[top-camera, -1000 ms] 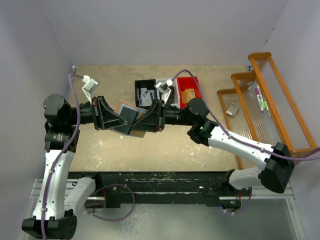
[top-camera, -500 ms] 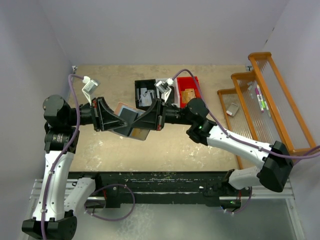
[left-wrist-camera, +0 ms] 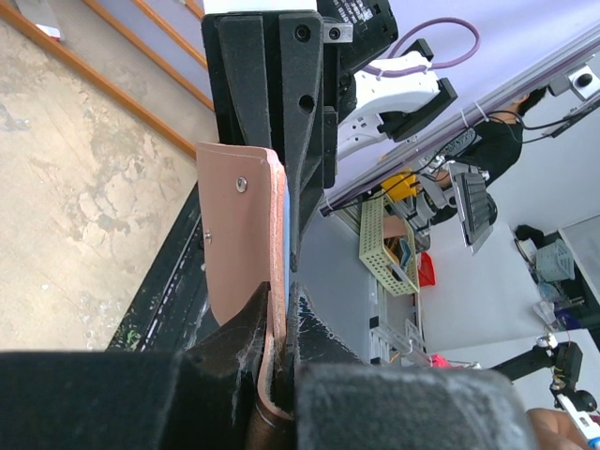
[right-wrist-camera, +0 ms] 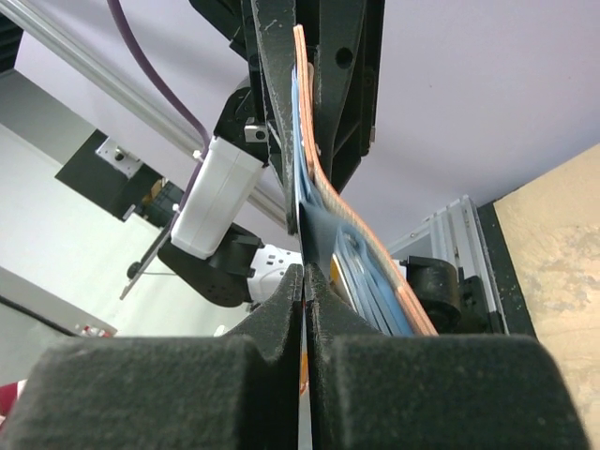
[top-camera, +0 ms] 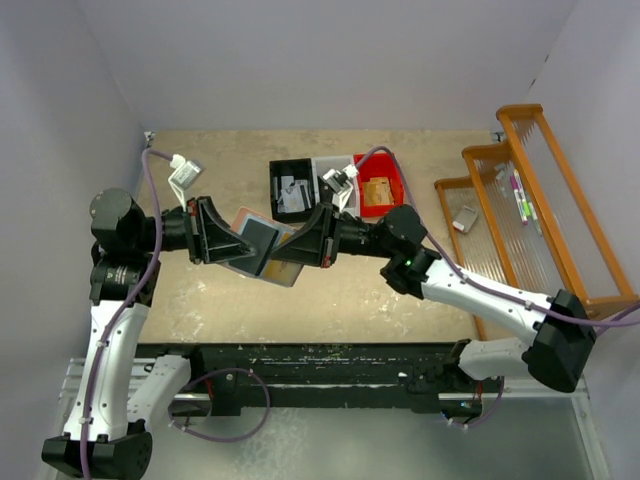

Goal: Take the credit cards out of the card holder

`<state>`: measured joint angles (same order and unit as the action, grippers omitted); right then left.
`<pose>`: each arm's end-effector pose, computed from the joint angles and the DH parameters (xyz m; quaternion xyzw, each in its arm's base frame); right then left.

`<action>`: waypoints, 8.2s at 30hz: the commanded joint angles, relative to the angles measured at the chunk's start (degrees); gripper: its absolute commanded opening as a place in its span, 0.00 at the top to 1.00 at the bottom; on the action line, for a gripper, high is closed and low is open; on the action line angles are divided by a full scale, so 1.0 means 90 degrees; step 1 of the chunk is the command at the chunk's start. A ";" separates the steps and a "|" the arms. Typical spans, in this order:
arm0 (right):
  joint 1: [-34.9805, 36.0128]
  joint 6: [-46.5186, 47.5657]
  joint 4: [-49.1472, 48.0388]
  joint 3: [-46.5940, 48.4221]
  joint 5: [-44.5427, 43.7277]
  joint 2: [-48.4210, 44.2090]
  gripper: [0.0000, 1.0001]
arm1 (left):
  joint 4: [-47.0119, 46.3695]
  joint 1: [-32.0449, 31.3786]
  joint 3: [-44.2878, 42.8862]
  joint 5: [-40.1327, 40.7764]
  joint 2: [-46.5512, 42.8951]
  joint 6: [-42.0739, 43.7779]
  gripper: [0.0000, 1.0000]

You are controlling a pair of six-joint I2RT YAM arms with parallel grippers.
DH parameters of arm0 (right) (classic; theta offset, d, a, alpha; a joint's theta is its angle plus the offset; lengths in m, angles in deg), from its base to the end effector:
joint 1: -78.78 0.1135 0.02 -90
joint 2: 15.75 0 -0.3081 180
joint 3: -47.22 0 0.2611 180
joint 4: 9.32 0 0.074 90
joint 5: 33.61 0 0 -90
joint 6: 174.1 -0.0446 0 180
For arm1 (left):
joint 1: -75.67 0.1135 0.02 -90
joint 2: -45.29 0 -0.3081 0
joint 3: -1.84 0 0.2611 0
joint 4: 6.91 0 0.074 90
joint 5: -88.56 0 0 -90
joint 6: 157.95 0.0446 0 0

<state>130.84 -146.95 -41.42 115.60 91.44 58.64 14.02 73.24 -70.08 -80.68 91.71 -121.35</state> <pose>0.1618 0.2492 0.4315 -0.2069 0.5265 0.7678 0.3009 0.1234 -0.0491 0.4557 0.1981 0.6733 -0.6472 0.2976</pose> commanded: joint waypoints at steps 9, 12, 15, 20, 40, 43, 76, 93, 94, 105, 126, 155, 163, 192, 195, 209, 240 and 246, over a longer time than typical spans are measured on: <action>-0.0139 0.0130 -0.0121 0.0047 0.0165 -0.0194 0.86 | -0.0239 0.0056 -0.0249 0.0086 -0.0055 -0.0039 0.90; -0.0139 0.0068 -0.0289 0.0229 0.0129 0.0023 0.74 | -0.0261 0.0056 -0.0254 0.0098 -0.0040 -0.0055 0.91; -0.0139 -0.0023 -0.0410 0.0390 0.0177 0.0201 0.71 | -0.0235 0.0056 -0.0258 0.0135 -0.0052 0.0027 0.91; -0.0139 -0.0091 -0.0605 0.0504 0.0156 0.0250 0.69 | 0.0006 0.0056 -0.0287 0.0198 -0.0037 0.0229 0.89; -0.0140 -0.0276 -0.0701 0.0436 0.0364 0.0279 1.00 | -0.0940 0.0056 -0.0250 -0.0085 -0.0046 -0.0631 0.75; -0.0140 -0.0288 -0.0762 0.0346 0.0459 0.0182 1.00 | -0.1320 0.0056 -0.0213 -0.0130 -0.0030 -0.0957 0.82; -0.0261 -0.0147 -0.0470 -0.0075 0.0101 -0.0214 1.00 | 0.0488 0.0056 -0.0605 0.0101 -0.0024 0.0688 0.95; -0.2130 0.2233 0.4209 0.0752 0.0933 -0.1060 1.00 | 0.3013 0.0053 -0.1388 0.1243 0.0291 0.3552 0.96; -0.2279 0.2401 0.4431 0.0821 0.0943 -0.1018 1.00 | 0.3435 0.0056 -0.1530 0.1656 0.0349 0.4064 0.96; -0.2854 0.4540 0.6806 0.2868 -0.2145 0.1736 1.00 | 0.4201 0.0056 -0.1668 0.2343 0.0290 0.5483 0.96; -0.2961 0.4827 0.7163 0.5988 -0.3453 0.5548 1.00 | 0.3483 0.0056 -0.1879 0.0436 0.0180 0.3997 0.95; -0.2971 0.4919 0.7022 0.5645 -0.2971 0.3567 0.26 | 0.4046 0.0056 -0.1946 0.0435 0.0130 0.4444 0.95; -0.2697 0.3483 0.3709 0.3479 0.1550 0.0975 0.09 | 0.4149 0.0056 -0.1733 0.0309 0.0129 0.4609 0.96; 0.0076 0.3754 0.4216 0.3472 0.1749 0.0806 0.96 | 0.6123 0.0056 -0.1859 -0.0189 0.0466 0.7004 0.92; 0.0071 0.3502 0.4073 0.3437 0.1596 0.0727 1.00 | 0.6402 0.0056 -0.1883 -0.0221 0.0520 0.7299 0.79; 0.0074 0.0200 -0.0554 0.0863 -0.1847 -0.0418 1.00 | 0.2711 0.0056 -0.0668 0.0122 -0.0598 0.3664 0.30; 0.0225 0.2997 0.3017 0.1781 0.0932 0.0049 0.37 | 0.3286 0.0051 -0.1208 0.0428 -0.0036 0.3842 1.00; 0.0056 0.4674 0.5404 0.3246 0.1822 0.0640 0.46 | 0.4277 0.0056 -0.1460 0.0251 0.0105 0.4945 1.00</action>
<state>132.32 -119.06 -10.39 139.01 97.38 62.99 45.82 73.67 -80.00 -75.94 92.56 -86.38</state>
